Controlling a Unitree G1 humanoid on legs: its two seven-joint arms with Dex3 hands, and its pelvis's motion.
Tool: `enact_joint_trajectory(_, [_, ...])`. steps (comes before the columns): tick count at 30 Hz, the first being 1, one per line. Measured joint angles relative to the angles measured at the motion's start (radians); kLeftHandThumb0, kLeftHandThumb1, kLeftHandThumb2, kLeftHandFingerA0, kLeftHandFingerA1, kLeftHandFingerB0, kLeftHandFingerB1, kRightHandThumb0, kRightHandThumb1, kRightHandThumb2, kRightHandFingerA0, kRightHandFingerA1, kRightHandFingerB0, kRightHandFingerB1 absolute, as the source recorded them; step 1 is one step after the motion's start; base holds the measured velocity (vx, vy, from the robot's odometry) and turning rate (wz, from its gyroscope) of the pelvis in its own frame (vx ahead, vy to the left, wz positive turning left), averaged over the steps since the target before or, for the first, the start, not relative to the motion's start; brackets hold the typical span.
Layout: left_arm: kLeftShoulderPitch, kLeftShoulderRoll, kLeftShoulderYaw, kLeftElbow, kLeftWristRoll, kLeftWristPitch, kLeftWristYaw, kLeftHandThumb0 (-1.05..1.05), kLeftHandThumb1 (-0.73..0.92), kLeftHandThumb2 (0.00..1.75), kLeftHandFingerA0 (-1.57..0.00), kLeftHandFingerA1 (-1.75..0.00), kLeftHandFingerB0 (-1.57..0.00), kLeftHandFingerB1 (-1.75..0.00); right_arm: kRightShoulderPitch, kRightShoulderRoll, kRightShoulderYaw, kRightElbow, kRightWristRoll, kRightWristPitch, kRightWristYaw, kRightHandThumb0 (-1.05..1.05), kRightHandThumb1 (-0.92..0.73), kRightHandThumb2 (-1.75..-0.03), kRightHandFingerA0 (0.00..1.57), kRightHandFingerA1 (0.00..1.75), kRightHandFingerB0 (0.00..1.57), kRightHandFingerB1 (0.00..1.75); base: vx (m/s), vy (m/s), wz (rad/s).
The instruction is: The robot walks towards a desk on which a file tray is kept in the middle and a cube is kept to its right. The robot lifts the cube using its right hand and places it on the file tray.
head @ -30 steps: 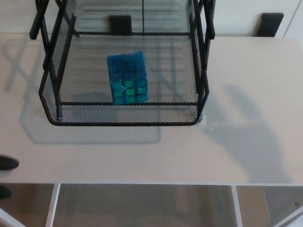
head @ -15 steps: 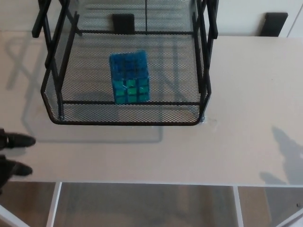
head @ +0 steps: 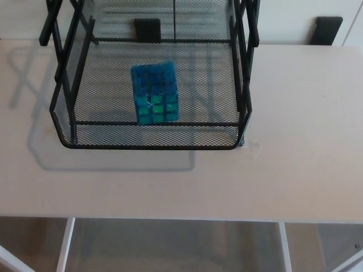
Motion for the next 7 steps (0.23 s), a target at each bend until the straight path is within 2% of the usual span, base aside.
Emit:
enact_joint_trajectory(1, [0.010,0.001,0.004,0.036,0.000,-0.003,0.003,-1.01,0.74,0.76,-0.45,-1.27,-0.35,-1.07,0.002,-0.001,-0.001,0.036,0.000,-0.007,-0.007,-0.45,-0.59,-0.58,0.30,0.52,0.24,0.32,0.00,0.000,0.00])
enact_joint_trajectory(2, [0.022,0.002,0.007,0.080,0.000,-0.006,0.007,-1.04,0.70,0.75,-0.34,-1.23,-0.26,-1.07,0.003,-0.002,-0.003,0.079,0.000,-0.016,-0.014,-0.44,-0.59,-0.58,0.32,0.54,0.25,0.32,0.00,0.000,0.00])
enact_joint_trajectory(4, [0.036,0.002,0.011,0.147,0.000,-0.010,0.014,-0.97,0.69,0.77,-0.35,-1.18,-0.28,-1.02,0.003,-0.005,-0.005,0.144,0.000,-0.030,-0.026,-0.44,-0.59,-0.58,0.32,0.55,0.25,0.32,0.00,0.000,0.00])
enact_joint_trajectory(5, [0.043,0.002,0.013,0.181,0.000,-0.013,0.018,-0.94,0.54,1.18,-0.43,-0.93,-0.28,-0.81,0.003,-0.007,-0.005,0.176,0.000,-0.037,-0.032,-0.45,-0.58,-0.57,0.40,0.65,0.28,0.32,0.00,0.000,0.00])
enact_joint_trajectory(7, [0.051,0.003,0.016,0.251,0.001,-0.018,0.028,-0.93,0.55,1.19,-0.44,-0.93,-0.32,-0.82,0.001,-0.012,-0.005,0.237,0.000,-0.051,-0.043,-0.46,-0.58,-0.58,0.38,0.61,0.28,0.32,0.00,0.000,0.00])
